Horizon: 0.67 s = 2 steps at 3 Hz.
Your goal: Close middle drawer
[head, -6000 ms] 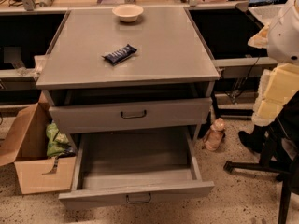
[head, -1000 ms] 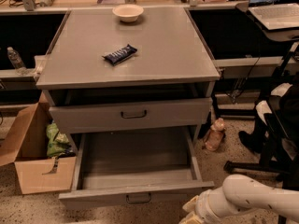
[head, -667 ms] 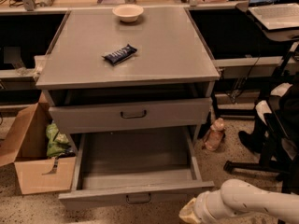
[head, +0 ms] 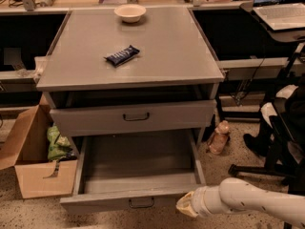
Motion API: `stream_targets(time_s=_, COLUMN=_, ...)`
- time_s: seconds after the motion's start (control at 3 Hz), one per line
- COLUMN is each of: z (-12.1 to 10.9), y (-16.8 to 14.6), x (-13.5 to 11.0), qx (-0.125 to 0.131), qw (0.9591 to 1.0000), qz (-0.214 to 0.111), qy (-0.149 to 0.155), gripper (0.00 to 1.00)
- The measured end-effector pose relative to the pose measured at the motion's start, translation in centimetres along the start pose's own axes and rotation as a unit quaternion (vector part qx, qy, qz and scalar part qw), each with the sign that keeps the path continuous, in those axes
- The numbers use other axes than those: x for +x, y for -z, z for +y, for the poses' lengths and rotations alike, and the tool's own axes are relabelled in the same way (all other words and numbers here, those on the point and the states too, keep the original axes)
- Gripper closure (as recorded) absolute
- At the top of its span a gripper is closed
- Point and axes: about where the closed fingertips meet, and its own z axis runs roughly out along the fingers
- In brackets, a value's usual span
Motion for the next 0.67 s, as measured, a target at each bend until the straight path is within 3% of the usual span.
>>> stream_targets(time_s=0.33, z=-1.15, y=-0.52, x=-1.97, qx=0.01, qw=0.9997, qz=-0.018, qy=0.014, gripper=1.0)
stream_targets(time_s=0.67, z=-1.17, y=-0.53, x=-1.99, qx=0.01, qw=0.9997, qz=-0.018, qy=0.014, gripper=1.0)
